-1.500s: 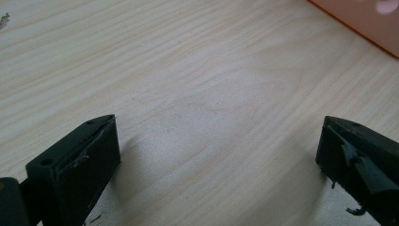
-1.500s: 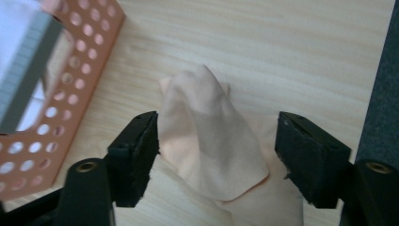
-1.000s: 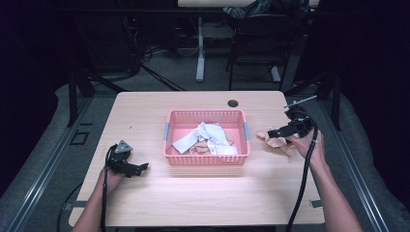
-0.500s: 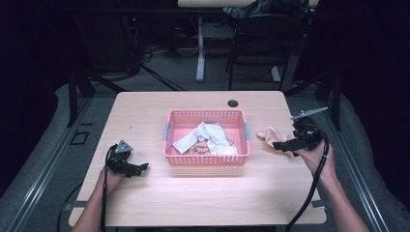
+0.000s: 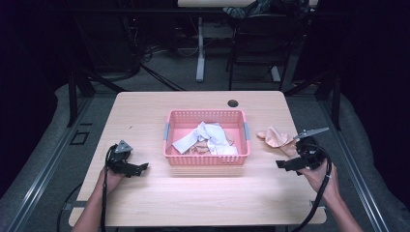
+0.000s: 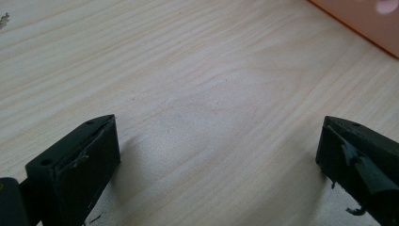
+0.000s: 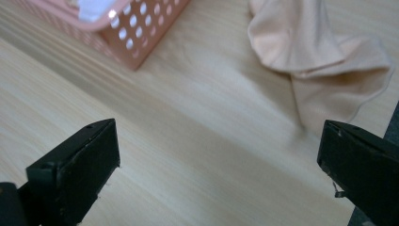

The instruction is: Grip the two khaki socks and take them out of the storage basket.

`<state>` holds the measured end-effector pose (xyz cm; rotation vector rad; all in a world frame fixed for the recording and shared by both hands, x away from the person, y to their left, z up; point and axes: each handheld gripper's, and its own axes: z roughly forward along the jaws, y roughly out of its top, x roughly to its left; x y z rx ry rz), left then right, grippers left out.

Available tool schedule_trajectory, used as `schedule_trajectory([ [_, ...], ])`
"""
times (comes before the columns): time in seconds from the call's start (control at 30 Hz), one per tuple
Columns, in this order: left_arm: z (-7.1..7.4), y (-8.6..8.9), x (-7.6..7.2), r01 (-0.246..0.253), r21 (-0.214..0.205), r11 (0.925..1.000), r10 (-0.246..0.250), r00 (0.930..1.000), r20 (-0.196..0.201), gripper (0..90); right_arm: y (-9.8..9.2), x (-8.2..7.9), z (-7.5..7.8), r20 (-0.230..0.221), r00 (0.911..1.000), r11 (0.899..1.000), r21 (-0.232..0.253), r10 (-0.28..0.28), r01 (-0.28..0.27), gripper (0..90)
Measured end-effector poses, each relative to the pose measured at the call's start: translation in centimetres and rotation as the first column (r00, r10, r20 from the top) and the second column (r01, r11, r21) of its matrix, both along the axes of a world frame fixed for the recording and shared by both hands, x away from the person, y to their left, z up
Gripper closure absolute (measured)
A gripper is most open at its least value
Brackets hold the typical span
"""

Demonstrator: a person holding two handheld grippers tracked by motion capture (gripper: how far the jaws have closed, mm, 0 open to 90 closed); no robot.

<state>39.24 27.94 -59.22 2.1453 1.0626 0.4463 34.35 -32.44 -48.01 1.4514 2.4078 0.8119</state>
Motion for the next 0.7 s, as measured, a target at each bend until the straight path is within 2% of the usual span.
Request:
schedule_trajectory([
  [0.07,0.0,0.0,0.0,-0.001,-0.001,1.0000,0.001,1.0000,-0.002,0.0,-0.3,-0.5,-0.8,-0.007,1.0000,1.000,-0.021,-0.004,0.004,0.0],
  [0.17,0.0,0.0,0.0,-0.001,0.000,1.0000,0.001,1.0000,-0.002,0.0,-0.9,-1.0,-1.9,-0.027,0.9996,1.000,-0.021,-0.013,0.013,0.0],
  [0.23,0.0,0.0,0.0,-0.001,0.000,1.0000,0.001,1.0000,-0.002,0.0,-1.2,-1.2,-2.7,-0.062,0.9980,0.999,-0.029,-0.016,0.014,0.0],
  [0.37,0.0,0.0,0.0,-0.001,0.000,1.0000,0.001,1.0000,-0.002,0.0,-1.3,-1.4,-4.3,-0.102,0.9944,0.998,-0.055,-0.027,0.022,0.0],
  [0.4,0.0,0.0,0.0,-0.001,0.000,1.0000,0.001,1.0000,-0.002,0.0,-1.3,-1.4,-4.3,-0.102,0.9944,0.998,-0.055,-0.027,0.022,0.0],
  [0.43,0.0,0.0,0.0,-0.001,0.000,1.0000,0.001,1.0000,-0.002,0.0,-1.4,-1.4,-4.7,-0.129,0.9915,0.998,-0.065,-0.017,0.009,0.0],
  [0.47,0.0,0.0,0.0,-0.001,0.000,1.0000,0.001,1.0000,-0.002,0.0,-1.3,-1.4,-4.9,-0.134,0.9905,0.998,-0.064,-0.031,0.023,0.0],
  [0.53,0.0,0.0,0.0,-0.001,0.000,1.0000,0.001,1.0000,-0.002,0.0,-1.2,-1.3,-5.4,-0.158,0.9872,0.996,-0.085,-0.021,0.007,0.0],
  [0.7,0.0,0.0,0.0,-0.002,0.000,1.0000,0.002,1.0000,-0.002,0.0,-1.5,-1.2,-5.9,-0.177,0.9838,0.994,-0.108,-0.027,0.008,0.0],
])
